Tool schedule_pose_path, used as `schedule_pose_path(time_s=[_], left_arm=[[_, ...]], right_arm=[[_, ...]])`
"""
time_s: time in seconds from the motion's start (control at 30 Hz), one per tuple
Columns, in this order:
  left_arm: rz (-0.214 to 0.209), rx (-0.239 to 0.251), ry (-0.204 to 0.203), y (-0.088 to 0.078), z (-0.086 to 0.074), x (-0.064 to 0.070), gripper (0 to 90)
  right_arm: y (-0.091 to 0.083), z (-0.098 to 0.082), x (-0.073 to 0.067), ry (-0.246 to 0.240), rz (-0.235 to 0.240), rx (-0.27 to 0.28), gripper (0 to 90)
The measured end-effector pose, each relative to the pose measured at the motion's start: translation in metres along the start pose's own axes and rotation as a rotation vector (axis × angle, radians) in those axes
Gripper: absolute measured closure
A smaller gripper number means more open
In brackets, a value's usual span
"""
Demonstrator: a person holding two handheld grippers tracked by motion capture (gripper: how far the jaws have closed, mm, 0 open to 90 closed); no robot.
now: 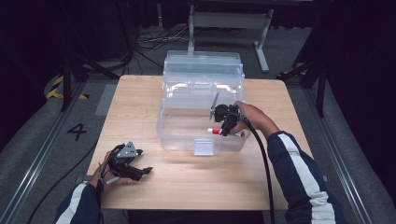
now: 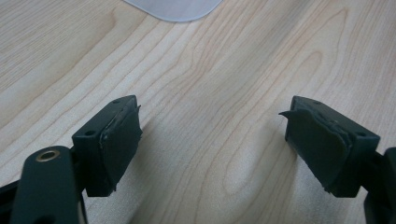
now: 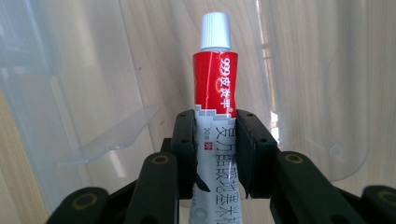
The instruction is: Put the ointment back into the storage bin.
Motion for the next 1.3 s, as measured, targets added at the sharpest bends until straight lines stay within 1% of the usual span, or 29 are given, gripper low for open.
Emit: schedule_pose_path(time_s=[0.1, 0.2, 0.33, 0.4, 0.47, 0.63, 0.73, 0.77, 0.93, 1.03, 1.07, 1.13, 1.17, 1.2, 1.3], left_arm=[[0.000, 0.001, -0.001, 0.000, 0.000, 0.000, 18.5], [0.000, 0.000, -0.002, 0.000, 0.000, 0.000, 18.5], [0.001, 0.000, -0.001, 0.000, 0.000, 0.000, 18.5], [0.001, 0.000, -0.002, 0.000, 0.000, 0.000, 18.5], [-0.001, 0.001, -0.003, 0.000, 0.000, 0.000, 18.5], [0.001, -0.001, -0.003, 0.000, 0.000, 0.000, 18.6], [0.001, 0.001, -0.002, 0.000, 0.000, 0.000, 18.5], [0.001, 0.000, -0.003, 0.000, 0.000, 0.000, 18.6], [0.002, 0.000, -0.003, 0.000, 0.000, 0.000, 18.6], [0.000, 0.001, -0.003, 0.000, 0.000, 0.000, 18.6], [0.001, 0.000, -0.003, 0.000, 0.000, 0.000, 18.5], [0.001, 0.000, -0.004, 0.000, 0.000, 0.000, 18.6], [0.001, 0.000, -0.004, 0.000, 0.000, 0.000, 18.5], [0.001, 0.000, -0.004, 0.000, 0.000, 0.000, 18.5], [0.003, 0.001, -0.003, 0.000, 0.000, 0.000, 18.6]], right_arm=[[0.002, 0.000, 0.000, 0.005, 0.000, 0.000, 71.0], [0.005, -0.001, -0.001, 0.000, 0.010, -0.010, 70.8], [0.007, -0.002, -0.001, -0.009, 0.009, -0.013, 70.7], [0.008, -0.002, -0.001, -0.010, 0.003, -0.012, 70.7], [0.009, -0.002, 0.000, -0.002, 0.003, -0.008, 70.7], [0.009, -0.005, 0.001, 0.005, -0.009, -0.015, 70.4], [0.005, -0.006, 0.001, 0.008, -0.002, 0.006, 70.4], [0.003, -0.008, 0.003, 0.013, -0.012, 0.011, 70.4], [-0.001, -0.010, 0.003, 0.018, -0.016, 0.026, 70.3], [-0.005, -0.010, 0.003, 0.024, -0.017, 0.047, 70.2], [-0.007, -0.011, 0.004, 0.026, -0.027, 0.057, 70.0], [-0.008, -0.011, 0.004, 0.030, -0.030, 0.064, 70.0], [-0.014, -0.012, 0.003, 0.034, -0.034, 0.091, 68.8], [-0.014, -0.012, 0.003, 0.034, -0.034, 0.091, 68.8], [-0.024, -0.012, 0.001, 0.047, -0.040, 0.150, 67.3]])
Point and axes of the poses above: each handheld gripper's, and its own axes: y roughly forward along the jaws, z roughly out of its top, x roughly to its right, the point moved 8 cm from there along y, roughly forward along the jaws, and after that the axes turned 4 degrees about y, right-handed, at the moved point
